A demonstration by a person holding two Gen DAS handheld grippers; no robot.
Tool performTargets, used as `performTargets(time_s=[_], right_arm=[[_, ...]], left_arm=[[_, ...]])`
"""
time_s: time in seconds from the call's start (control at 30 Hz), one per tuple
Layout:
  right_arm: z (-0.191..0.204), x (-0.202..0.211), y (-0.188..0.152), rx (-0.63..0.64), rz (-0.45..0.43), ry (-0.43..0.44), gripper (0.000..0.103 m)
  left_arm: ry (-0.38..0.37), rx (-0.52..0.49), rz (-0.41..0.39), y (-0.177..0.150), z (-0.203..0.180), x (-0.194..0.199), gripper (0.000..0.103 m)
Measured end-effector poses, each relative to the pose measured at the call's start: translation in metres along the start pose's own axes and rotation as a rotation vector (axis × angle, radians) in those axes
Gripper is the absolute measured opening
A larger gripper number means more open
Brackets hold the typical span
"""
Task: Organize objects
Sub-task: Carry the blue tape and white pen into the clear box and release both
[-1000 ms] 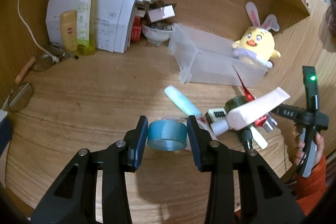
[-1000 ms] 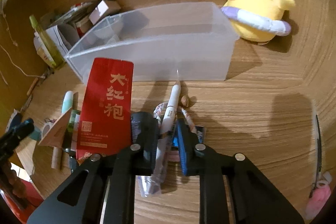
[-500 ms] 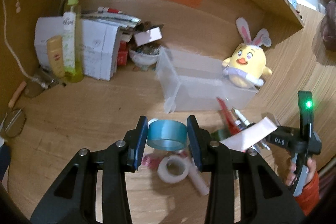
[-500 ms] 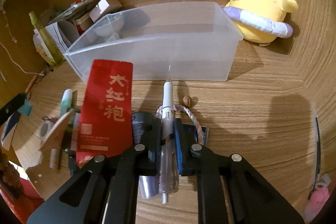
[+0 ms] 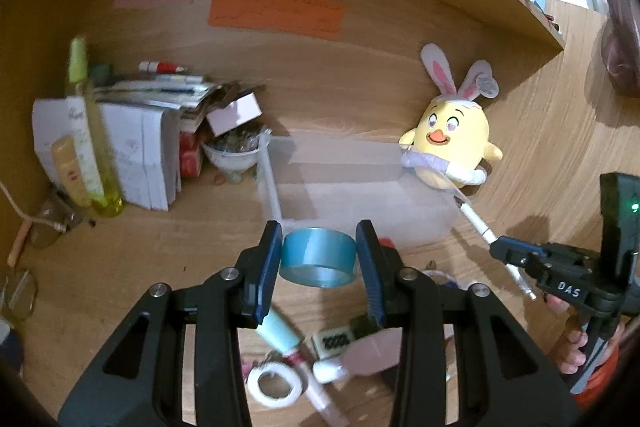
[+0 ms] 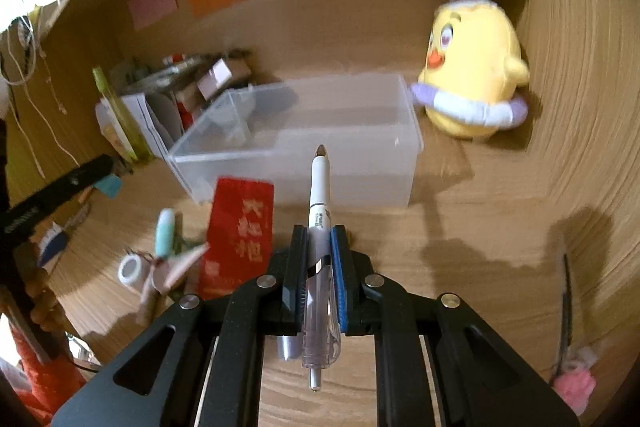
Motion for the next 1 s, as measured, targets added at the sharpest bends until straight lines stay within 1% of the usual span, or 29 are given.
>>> performTargets(time_s=[0.23, 0.37, 0.53, 0.73, 0.83, 0.9, 1.0], right_arm=[[0.008, 0.019, 0.030, 0.054, -0.090, -0.030, 0.011], [0.009, 0.022, 0.052, 0.056, -0.129, -0.021, 0.011], [0.008, 0.020, 0.074, 0.062, -0.150, -0.012, 0.011], [0.005, 0.010, 0.096, 0.066, -0.146, -0.001, 0.011], [0.005, 0.001, 0.106, 0.072, -0.131, -0.001, 0.011], [0.005, -0.005, 0.111, 0.073, -0.124, -0.010, 0.011], [0.003, -0.017, 0.119, 0.069, -0.098, 0.000, 0.011]], left_arm=[[-0.014, -0.022, 0.001, 0.023, -0.016, -0.012, 0.038], [-0.017, -0.032, 0.000, 0.038, -0.023, -0.019, 0.038], [-0.012, -0.024, 0.006, 0.057, -0.023, -0.029, 0.038], [0.004, -0.008, 0.034, 0.073, -0.019, -0.047, 0.038], [0.026, -0.014, 0.052, 0.077, -0.019, -0.059, 0.038], [0.028, -0.017, 0.071, 0.079, -0.018, -0.068, 0.038], [0.026, -0.023, 0.107, 0.079, -0.017, -0.083, 0.038]])
Point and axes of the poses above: each gripper's, at about its wrist camera, not at the fingertips, and x roughly against the way its jaws point, z to its left, y to its top, the point moved 4 cm from there along -x, roughly the way its jaws point, and after that the axes turned 10 degrees about z, right-handed, at the moved point
